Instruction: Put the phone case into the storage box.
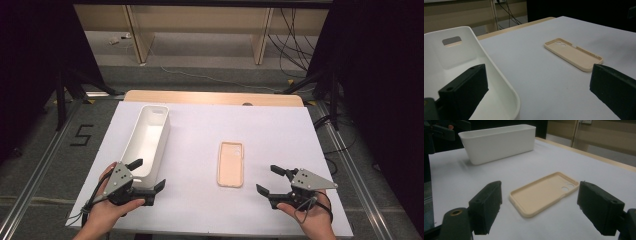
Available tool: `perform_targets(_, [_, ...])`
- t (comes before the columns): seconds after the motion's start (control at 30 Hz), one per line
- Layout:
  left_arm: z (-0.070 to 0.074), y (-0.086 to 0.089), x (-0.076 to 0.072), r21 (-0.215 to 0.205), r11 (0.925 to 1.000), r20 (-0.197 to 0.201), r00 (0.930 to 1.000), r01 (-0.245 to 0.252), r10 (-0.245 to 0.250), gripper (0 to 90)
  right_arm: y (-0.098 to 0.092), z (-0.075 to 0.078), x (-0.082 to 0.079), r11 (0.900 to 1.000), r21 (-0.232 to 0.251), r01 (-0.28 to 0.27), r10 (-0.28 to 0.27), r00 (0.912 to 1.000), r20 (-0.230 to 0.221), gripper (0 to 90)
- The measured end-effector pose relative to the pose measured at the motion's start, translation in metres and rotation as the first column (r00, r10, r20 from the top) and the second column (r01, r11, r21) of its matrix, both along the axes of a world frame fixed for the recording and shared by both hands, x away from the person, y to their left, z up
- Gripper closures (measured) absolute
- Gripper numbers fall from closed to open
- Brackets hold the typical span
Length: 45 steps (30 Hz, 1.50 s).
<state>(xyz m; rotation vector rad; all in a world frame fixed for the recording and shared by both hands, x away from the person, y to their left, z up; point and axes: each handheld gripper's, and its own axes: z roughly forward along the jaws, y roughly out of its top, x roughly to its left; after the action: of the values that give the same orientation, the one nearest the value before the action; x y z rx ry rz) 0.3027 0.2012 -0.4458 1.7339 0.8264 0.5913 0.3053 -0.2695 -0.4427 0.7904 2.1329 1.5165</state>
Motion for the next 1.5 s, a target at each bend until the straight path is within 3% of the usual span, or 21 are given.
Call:
perform_targets(0.17, [-0.001, 0.0, 0.0, -0.018, 0.9998, 0.0, 1.0, 0.0, 0.0, 1.6, 0.001, 0.0, 0.001, 1.0, 0.002, -0.006, 0.006, 1.0, -0.004, 21.4])
perform_targets(0.23, [0.001, 0.001, -0.002, 0.002, 1.0, 0.002, 1.0, -0.002, 0.002, 1.6, 0.001, 0.001, 0.002, 1.0, 0.001, -0.005, 0.005, 0.9999, 0.01, 22.8])
perform_targets(0.3, [0.001, 0.001, -0.001, -0.008, 1.0, 0.005, 1.0, -0.002, 0.002, 1.7, 0.003, 0.002, 0.002, 1.0, 0.005, 0.002, -0.002, 1.0, 0.006, 25.9])
perform_targets(0.4, [0.001, 0.0, -0.001, -0.006, 1.0, 0.003, 1.0, 0.003, -0.003, 1.9, 0.004, 0.003, 0.004, 1.0, -0.018, -0.003, 0.004, 0.9994, 0.036, 39.6])
perform_targets(0.43, [0.001, 0.0, -0.001, -0.006, 1.0, 0.003, 1.0, 0.003, -0.003, 2.0, 0.004, 0.003, 0.004, 1.0, -0.018, -0.003, 0.004, 0.9994, 0.036, 39.6])
perform_targets(0.47, [0.001, 0.0, -0.001, -0.016, 0.9999, 0.007, 1.0, 0.003, -0.003, 2.0, 0.006, 0.004, 0.005, 0.999, -0.032, -0.017, 0.017, 0.9998, 0.01, 52.1])
perform_targets(0.53, [0.0, 0.0, -0.002, -0.012, 0.9999, 0.009, 0.9999, 0.006, -0.005, 2.4, 0.008, 0.006, 0.007, 0.998, -0.068, -0.017, 0.018, 0.9996, 0.02, 64.3])
perform_targets(0.57, [0.0, 0.0, -0.002, -0.012, 0.9999, 0.009, 0.9999, 0.006, -0.005, 2.3, 0.008, 0.006, 0.007, 0.998, -0.068, -0.017, 0.018, 0.9996, 0.02, 64.3])
perform_targets(0.6, [0.0, 0.001, -0.002, -0.013, 0.9999, 0.007, 1.0, 0.006, -0.006, 2.3, 0.013, 0.008, 0.01, 0.997, -0.067, -0.037, 0.038, 0.9992, 0.016, 74.6])
perform_targets(0.73, [0.0, 0.001, -0.003, -0.015, 0.9999, 0.009, 1.0, 0.002, -0.002, 2.8, 0.028, 0.009, 0.016, 0.992, -0.096, -0.077, 0.075, 0.997, -0.016, 89.5])
perform_targets(0.83, [0.0, 0.0, -0.003, -0.016, 0.9999, 0.008, 1.0, 0.004, -0.004, 2.9, 0.041, 0.009, 0.021, 0.989, -0.11, -0.1, 0.095, 0.9942, -0.051, 90.0])
perform_targets(1.13, [0.0, 0.001, -0.002, -0.015, 0.9999, 0.006, 1.0, 0.006, -0.006, 3.1, 0.082, 0.001, 0.039, 0.975, -0.161, -0.151, 0.137, 0.986, -0.095, 90.0])
perform_targets(1.37, [-0.001, 0.0, -0.003, -0.012, 0.9999, 0.005, 0.9999, 0.009, -0.009, 3.1, 0.085, -0.005, 0.049, 0.966, -0.196, -0.17, 0.14, 0.9781, -0.154, 90.0])
perform_targets(1.43, [-0.001, 0.0, -0.003, -0.012, 0.9999, 0.004, 0.9999, 0.01, -0.01, 3.1, 0.086, -0.007, 0.052, 0.957, -0.22, -0.188, 0.153, 0.9742, -0.166, 89.5])
perform_targets(1.5, [-0.001, 0.0, -0.003, -0.012, 0.9999, 0.004, 0.9999, 0.011, -0.011, 3.1, 0.088, -0.008, 0.055, 0.942, -0.265, -0.205, 0.161, 0.9709, -0.177, 80.9])
